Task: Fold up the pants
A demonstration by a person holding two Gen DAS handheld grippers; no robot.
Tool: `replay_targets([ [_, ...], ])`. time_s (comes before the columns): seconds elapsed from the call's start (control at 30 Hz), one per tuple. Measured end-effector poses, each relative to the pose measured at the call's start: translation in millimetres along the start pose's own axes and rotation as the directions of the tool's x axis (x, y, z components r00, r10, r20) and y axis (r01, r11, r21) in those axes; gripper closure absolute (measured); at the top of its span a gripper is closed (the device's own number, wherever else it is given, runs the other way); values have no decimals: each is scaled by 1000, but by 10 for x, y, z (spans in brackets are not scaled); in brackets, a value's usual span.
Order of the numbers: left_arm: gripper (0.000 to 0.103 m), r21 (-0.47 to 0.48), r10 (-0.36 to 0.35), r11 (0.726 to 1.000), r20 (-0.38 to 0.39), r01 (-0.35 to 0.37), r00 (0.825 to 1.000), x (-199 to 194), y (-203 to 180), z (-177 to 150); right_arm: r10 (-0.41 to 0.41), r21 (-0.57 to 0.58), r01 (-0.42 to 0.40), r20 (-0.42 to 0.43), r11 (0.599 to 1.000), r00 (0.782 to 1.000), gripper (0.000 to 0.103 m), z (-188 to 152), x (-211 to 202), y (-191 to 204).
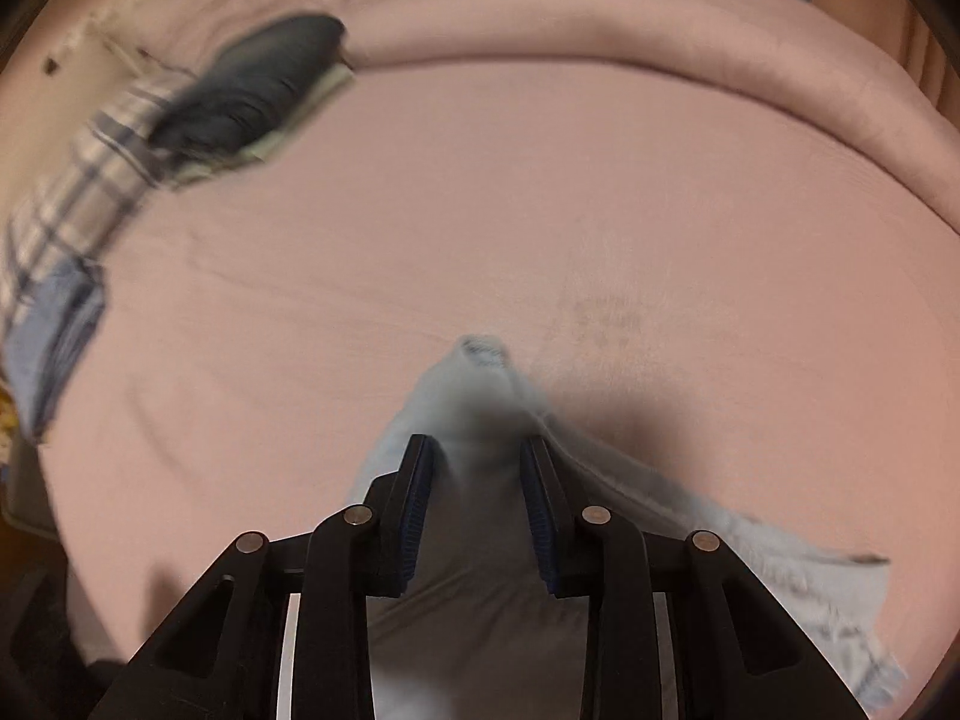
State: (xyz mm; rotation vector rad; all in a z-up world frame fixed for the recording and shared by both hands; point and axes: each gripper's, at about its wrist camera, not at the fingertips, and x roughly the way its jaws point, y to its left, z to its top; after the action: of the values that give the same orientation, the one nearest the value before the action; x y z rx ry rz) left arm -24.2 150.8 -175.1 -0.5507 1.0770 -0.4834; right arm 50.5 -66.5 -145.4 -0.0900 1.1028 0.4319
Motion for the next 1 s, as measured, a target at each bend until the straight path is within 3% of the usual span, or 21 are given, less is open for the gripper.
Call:
replay_targets([
  [0.13, 72, 18, 9, 1000, 0, -9, 1000, 5, -35, -5, -25, -10, 25, -5, 1000, 1000, 73, 4, 43, 41],
  [0.3, 71, 16, 23, 1000, -1, -23, 1000, -65, -27, -7, 78, 47, -81, 58, 996, 995, 72, -138, -307, -94],
  [0.43, 71, 13, 30, 999, -11, -29, 1000, -45, -37, 25, 96, -35, -92, 121, 995, 988, 72, -565, -784, 5],
  [0.57, 71, 15, 43, 999, -11, -43, 999, -9, -100, 94, 77, -112, -62, 132, 992, 988, 72, -1027, -1066, 67],
  [0.73, 70, 22, 66, 998, -19, -65, 998, 25, -163, 107, 18, -150, -9, 60, 989, 998, 72, -1510, -936, 36],
  [0.83, 69, 44, 95, 995, -16, -94, 995, 55, -220, 114, 12, -152, 6, 118, 988, 993, 73, -1670, -841, -36],
  [0.93, 67, 35, 93, 995, -20, -92, 995, 30, -225, 145, 63, -89, -52, 129, 995, 990, 72, -1619, -912, -140],
  [1.0, 58, 25, 93, 995, -17, -93, 996, -1, -220, 163, 134, -23, -132, 146, 991, 980, 69, -1609, -1061, -261],
])
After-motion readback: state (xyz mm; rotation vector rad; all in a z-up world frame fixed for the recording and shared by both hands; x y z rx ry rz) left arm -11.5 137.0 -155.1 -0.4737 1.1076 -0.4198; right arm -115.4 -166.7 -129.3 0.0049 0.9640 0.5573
